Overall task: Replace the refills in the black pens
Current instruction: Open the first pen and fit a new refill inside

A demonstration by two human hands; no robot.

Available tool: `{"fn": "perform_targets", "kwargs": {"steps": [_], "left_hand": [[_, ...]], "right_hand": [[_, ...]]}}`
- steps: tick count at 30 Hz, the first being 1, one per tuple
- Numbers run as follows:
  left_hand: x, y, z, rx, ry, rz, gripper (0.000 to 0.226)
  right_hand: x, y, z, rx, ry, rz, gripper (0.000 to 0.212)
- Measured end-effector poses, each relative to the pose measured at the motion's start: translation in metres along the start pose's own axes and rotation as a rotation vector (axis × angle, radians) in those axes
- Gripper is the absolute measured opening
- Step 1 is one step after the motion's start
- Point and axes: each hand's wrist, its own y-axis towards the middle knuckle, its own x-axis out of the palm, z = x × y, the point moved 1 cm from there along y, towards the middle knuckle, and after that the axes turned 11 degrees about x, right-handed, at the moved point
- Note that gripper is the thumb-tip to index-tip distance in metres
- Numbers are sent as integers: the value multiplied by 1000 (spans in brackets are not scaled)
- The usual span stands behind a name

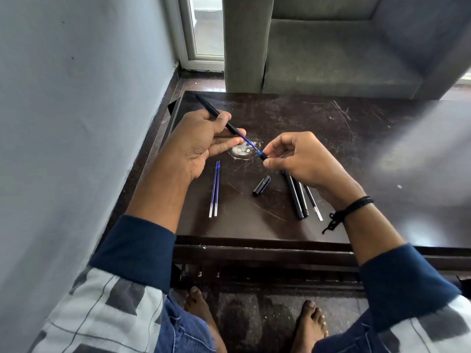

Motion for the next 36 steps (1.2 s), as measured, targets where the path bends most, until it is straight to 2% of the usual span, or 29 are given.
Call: {"fn": "perform_targets", "kwargs": {"steps": [36], "left_hand": [[15,-8,-5,2,153,-81,7]], "right_hand": [[3,-7,-9,-56,45,74,14]]}}
